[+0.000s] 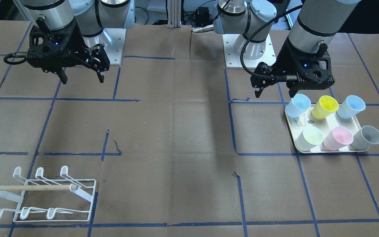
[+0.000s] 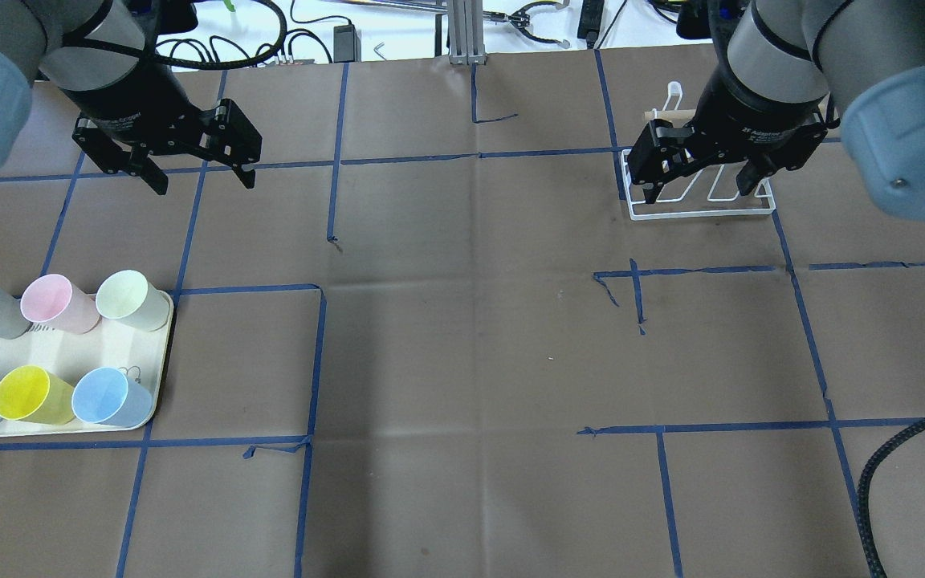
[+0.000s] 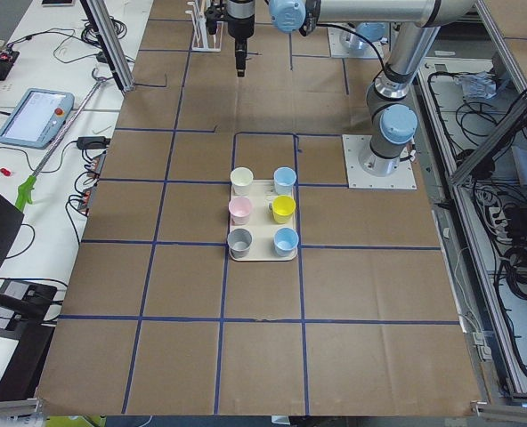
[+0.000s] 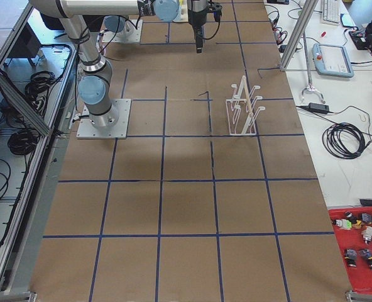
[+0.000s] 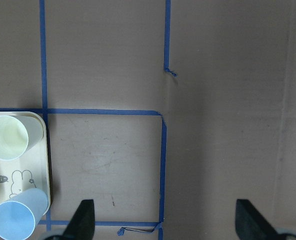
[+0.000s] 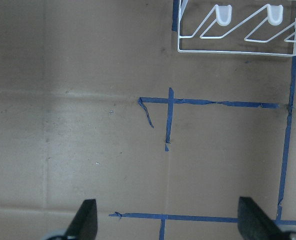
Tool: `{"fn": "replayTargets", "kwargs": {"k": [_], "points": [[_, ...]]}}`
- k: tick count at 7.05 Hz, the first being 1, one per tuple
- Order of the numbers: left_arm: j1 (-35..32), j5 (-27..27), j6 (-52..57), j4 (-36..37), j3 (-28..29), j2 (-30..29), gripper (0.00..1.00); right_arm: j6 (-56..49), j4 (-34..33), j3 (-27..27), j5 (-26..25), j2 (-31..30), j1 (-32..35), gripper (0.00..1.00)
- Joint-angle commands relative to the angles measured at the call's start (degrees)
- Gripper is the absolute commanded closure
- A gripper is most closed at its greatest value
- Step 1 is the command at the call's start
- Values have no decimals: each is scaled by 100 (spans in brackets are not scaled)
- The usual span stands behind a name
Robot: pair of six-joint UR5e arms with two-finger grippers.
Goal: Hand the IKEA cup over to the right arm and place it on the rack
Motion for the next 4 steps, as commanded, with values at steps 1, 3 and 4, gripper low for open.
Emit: {"fn": "replayTargets", "kwargs": {"k": [1, 3, 4], "points": [[346, -2, 495, 0, -6, -15, 0, 0, -69, 59, 1, -4, 0, 0], [1091, -72, 1538, 35, -224, -6, 0, 0, -96, 59, 10, -4, 0, 0], [1487, -72, 2057, 79, -365, 20, 0, 9, -235, 68, 19, -4, 0, 0]]}}
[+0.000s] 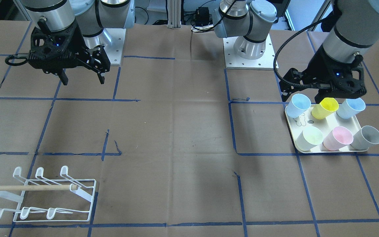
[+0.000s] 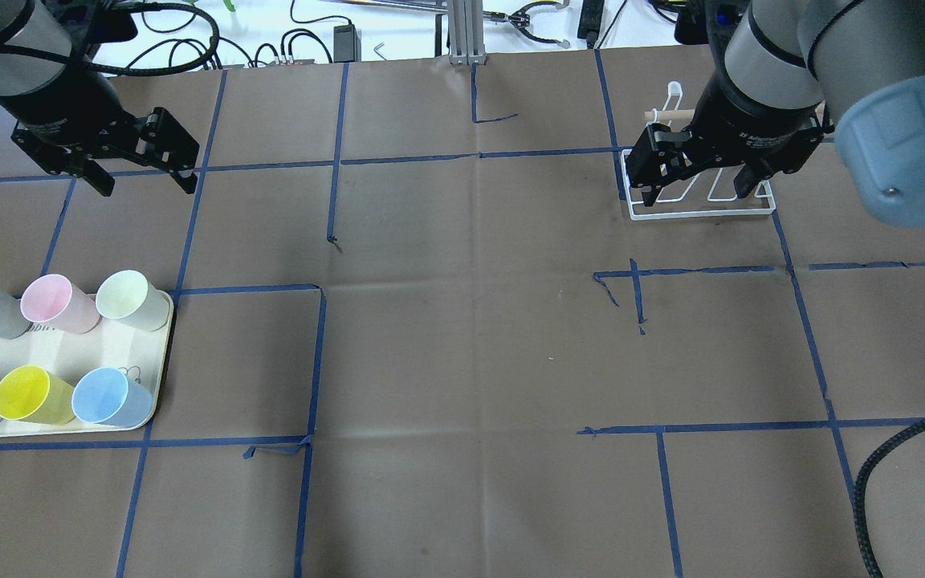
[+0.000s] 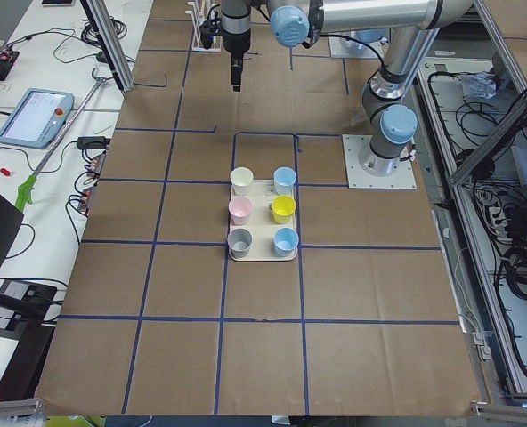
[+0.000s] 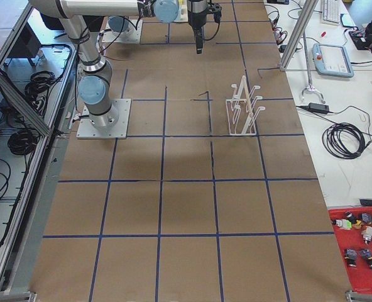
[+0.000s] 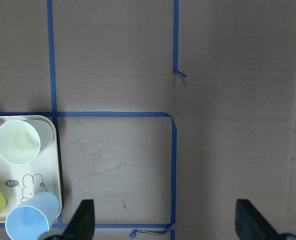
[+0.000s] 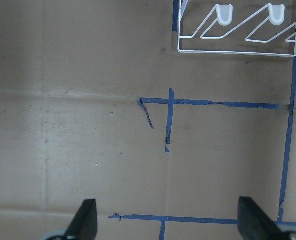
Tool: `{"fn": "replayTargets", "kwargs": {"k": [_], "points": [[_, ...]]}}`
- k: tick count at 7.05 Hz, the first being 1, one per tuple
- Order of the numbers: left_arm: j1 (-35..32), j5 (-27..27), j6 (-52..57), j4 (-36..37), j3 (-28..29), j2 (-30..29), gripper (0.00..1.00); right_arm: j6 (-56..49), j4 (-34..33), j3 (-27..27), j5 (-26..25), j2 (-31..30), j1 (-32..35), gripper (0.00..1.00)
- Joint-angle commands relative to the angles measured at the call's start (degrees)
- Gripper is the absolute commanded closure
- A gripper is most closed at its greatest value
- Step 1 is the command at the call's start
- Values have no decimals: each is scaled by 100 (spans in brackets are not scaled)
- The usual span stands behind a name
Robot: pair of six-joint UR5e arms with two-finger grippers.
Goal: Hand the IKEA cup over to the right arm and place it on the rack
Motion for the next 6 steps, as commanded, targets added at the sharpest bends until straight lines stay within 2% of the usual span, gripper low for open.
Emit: {"fn": "replayTargets", "kwargs": {"k": [1, 2, 3, 5, 6], "points": [[852, -16, 1065, 36, -207, 23, 0, 16, -325, 43, 123, 0, 0, 0], [1204, -7, 1408, 36, -286, -12, 0, 50, -867, 243, 585, -9, 0, 0], [1408, -24, 1542, 88, -504, -12, 0, 529, -1534, 550, 816, -17, 0, 0], [1410, -24, 1439, 964, -1022, -38, 0, 1060, -2783, 1043, 853, -52, 0, 0], [1410, -24, 1203, 1246, -1164, -169, 0, 1636, -3563, 1228, 1254, 0, 0, 0]]}}
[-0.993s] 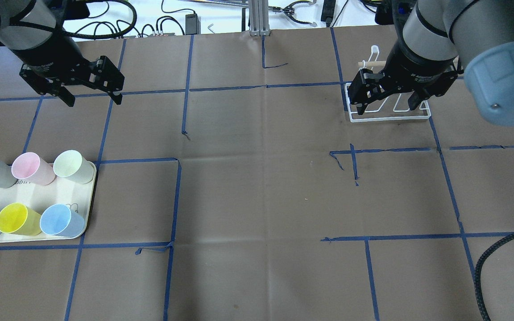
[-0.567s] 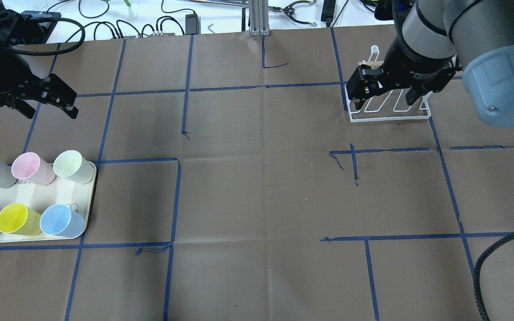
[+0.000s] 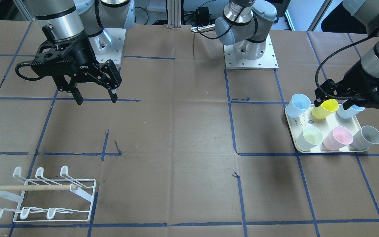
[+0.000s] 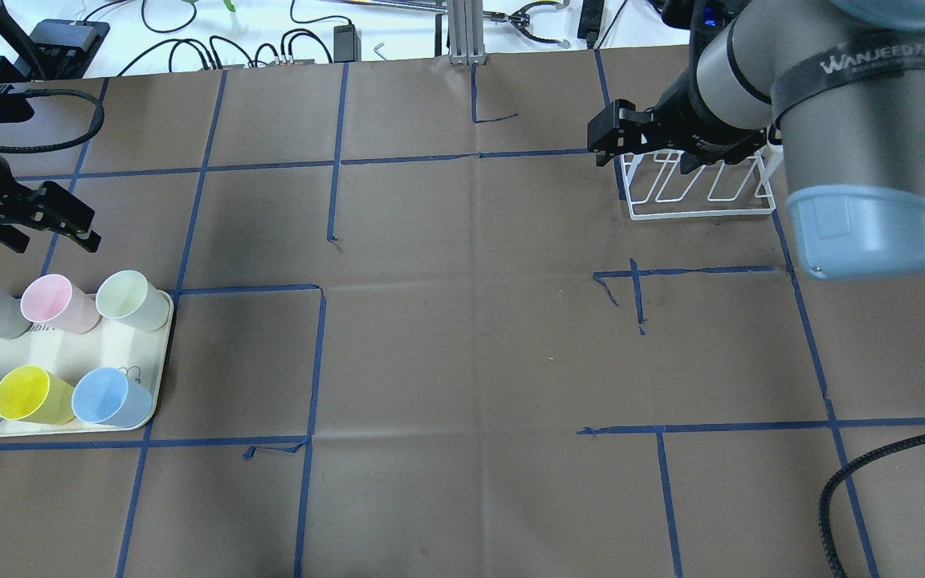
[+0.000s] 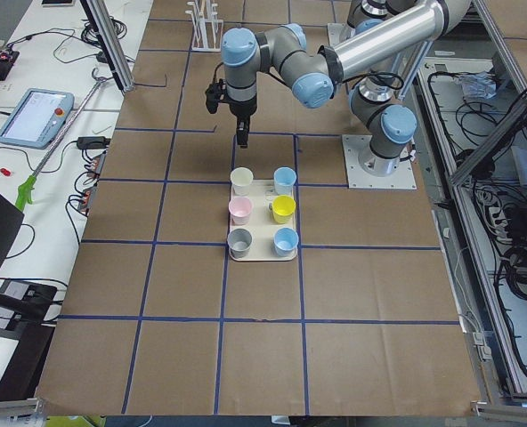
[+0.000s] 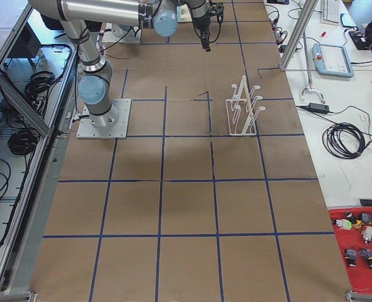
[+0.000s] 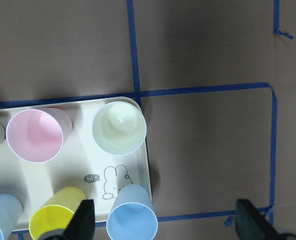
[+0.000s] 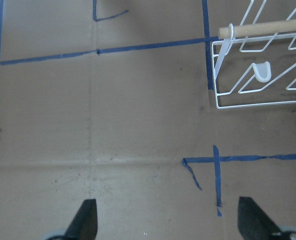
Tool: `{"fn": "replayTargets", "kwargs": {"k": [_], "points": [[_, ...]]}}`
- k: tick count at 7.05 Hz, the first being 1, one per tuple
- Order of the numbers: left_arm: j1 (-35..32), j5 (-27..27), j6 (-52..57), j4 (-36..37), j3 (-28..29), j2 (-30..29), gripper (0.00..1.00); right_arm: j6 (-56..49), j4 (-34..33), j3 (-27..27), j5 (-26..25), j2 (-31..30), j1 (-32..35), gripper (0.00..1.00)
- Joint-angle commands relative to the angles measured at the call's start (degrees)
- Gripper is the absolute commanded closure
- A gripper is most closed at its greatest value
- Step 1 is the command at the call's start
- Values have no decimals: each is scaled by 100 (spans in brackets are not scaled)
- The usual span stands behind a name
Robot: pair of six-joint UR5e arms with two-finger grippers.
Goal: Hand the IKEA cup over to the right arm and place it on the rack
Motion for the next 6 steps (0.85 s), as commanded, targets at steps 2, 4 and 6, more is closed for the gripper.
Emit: {"fn": "replayTargets", "kwargs": {"k": [2, 4, 6], "points": [[3, -11, -226, 815, -554, -169, 0, 2547, -2003, 659, 1151, 115, 0, 0], [12, -3, -226, 1859, -1317, -186, 0, 4349, -3495, 1246, 1562, 213, 0, 0], [12, -3, -217, 2372, -1654, -387, 0, 5967, -5366, 1871, 1977, 213, 0, 0]]}}
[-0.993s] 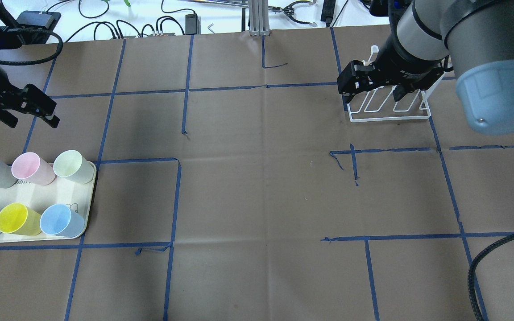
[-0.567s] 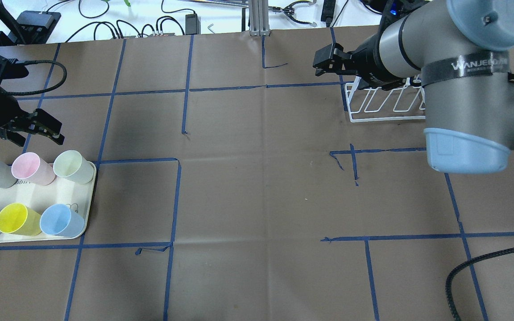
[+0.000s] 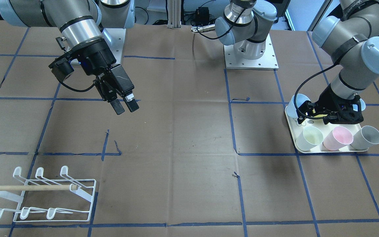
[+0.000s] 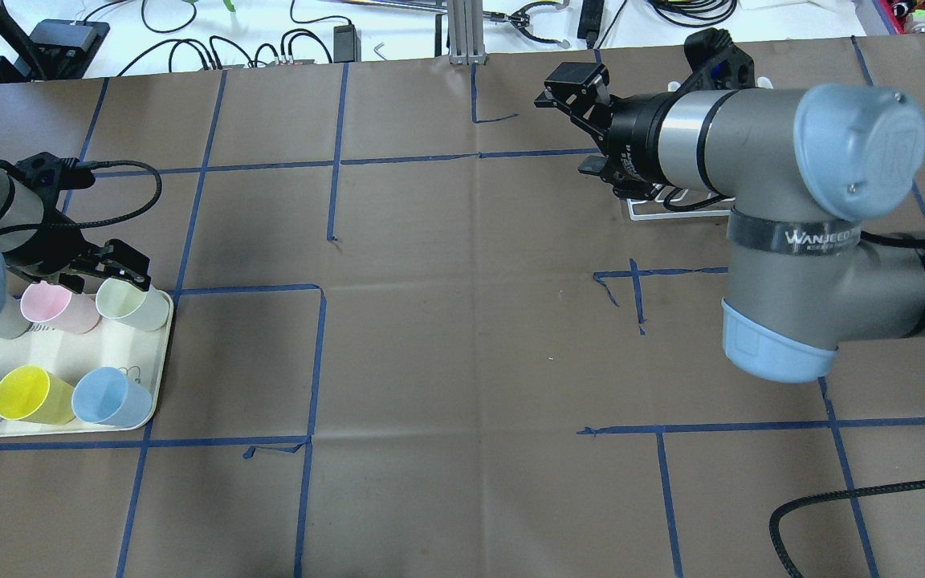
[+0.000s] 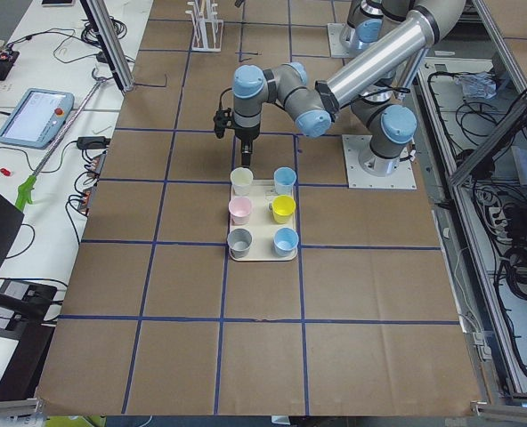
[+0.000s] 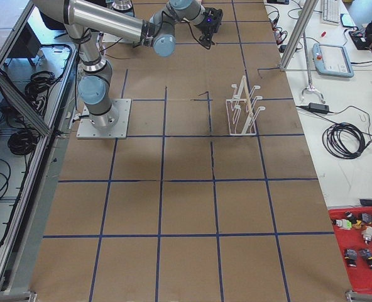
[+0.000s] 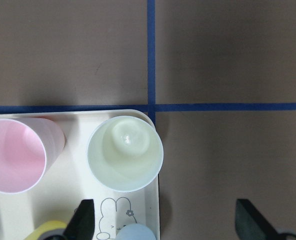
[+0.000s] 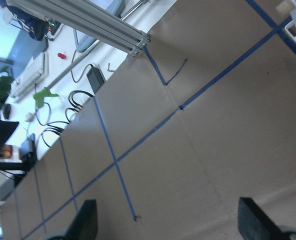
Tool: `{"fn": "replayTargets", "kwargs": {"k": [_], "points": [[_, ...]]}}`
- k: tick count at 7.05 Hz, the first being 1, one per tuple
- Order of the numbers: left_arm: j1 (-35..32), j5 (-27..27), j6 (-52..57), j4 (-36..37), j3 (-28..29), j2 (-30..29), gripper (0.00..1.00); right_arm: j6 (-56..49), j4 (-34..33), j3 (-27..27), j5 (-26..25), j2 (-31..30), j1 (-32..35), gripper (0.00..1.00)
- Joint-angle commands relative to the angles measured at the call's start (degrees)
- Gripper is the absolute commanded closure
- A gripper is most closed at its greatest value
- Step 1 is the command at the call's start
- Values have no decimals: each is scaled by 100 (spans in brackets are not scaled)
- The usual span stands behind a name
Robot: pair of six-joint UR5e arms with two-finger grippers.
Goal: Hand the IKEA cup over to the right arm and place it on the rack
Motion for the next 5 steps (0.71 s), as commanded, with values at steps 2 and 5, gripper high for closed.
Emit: {"fn": "replayTargets", "kwargs": {"k": [2, 5], "points": [[-7, 18, 7, 1215, -341, -686, 0, 1801, -1999, 702, 667, 40, 0, 0], [-8, 62, 7, 1377, -465, -688, 0, 2212, -2903, 792, 732, 294, 0, 1]]}}
